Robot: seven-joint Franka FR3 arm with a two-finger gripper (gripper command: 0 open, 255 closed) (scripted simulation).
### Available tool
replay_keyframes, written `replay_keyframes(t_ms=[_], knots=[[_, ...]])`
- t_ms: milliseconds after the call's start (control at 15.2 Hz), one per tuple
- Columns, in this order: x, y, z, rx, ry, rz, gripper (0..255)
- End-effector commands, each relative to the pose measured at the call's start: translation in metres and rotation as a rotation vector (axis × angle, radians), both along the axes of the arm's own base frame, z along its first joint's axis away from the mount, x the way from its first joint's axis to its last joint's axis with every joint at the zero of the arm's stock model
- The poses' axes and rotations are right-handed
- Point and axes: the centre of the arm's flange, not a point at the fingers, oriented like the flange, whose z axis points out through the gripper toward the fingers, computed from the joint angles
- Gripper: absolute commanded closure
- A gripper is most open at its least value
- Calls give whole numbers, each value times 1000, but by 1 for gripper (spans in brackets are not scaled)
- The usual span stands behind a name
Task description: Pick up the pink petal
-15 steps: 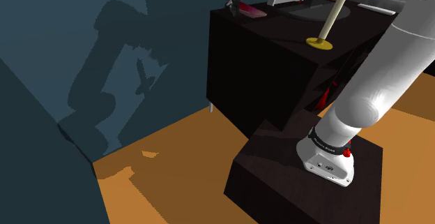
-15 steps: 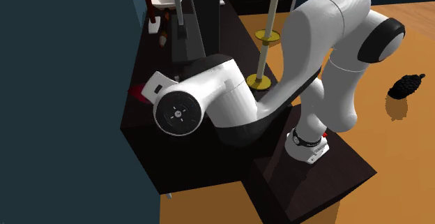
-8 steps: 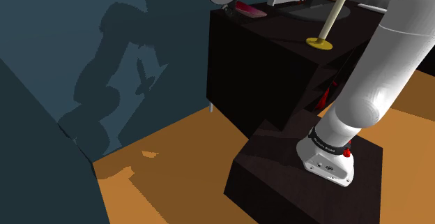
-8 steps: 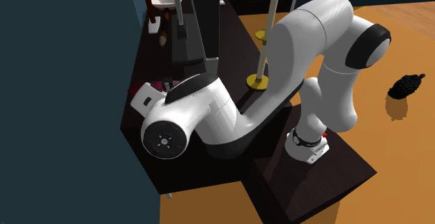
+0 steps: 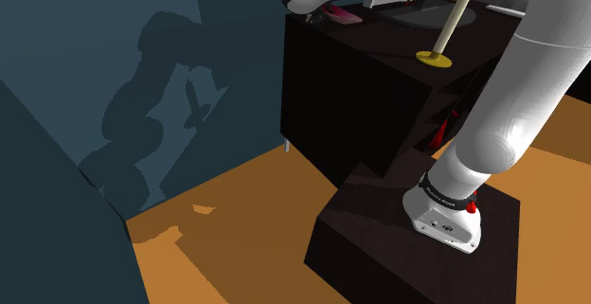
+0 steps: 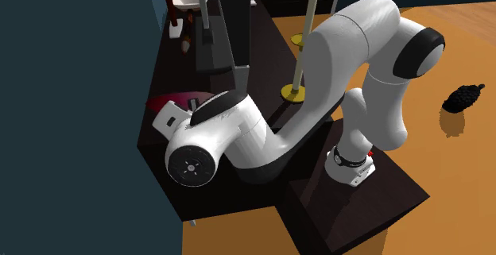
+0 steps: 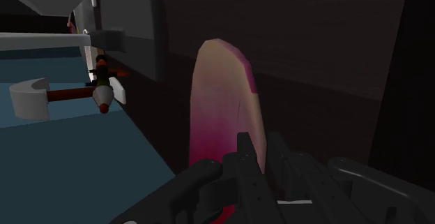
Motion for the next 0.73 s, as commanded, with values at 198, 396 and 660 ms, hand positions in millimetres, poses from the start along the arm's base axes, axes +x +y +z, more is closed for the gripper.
replay_keyframes(t_ms=[198, 396, 660], knots=[[0, 0, 0, 0, 0, 0, 255], [1, 1, 5, 0, 0, 0, 255], [1, 1, 26, 0, 0, 0, 255]])
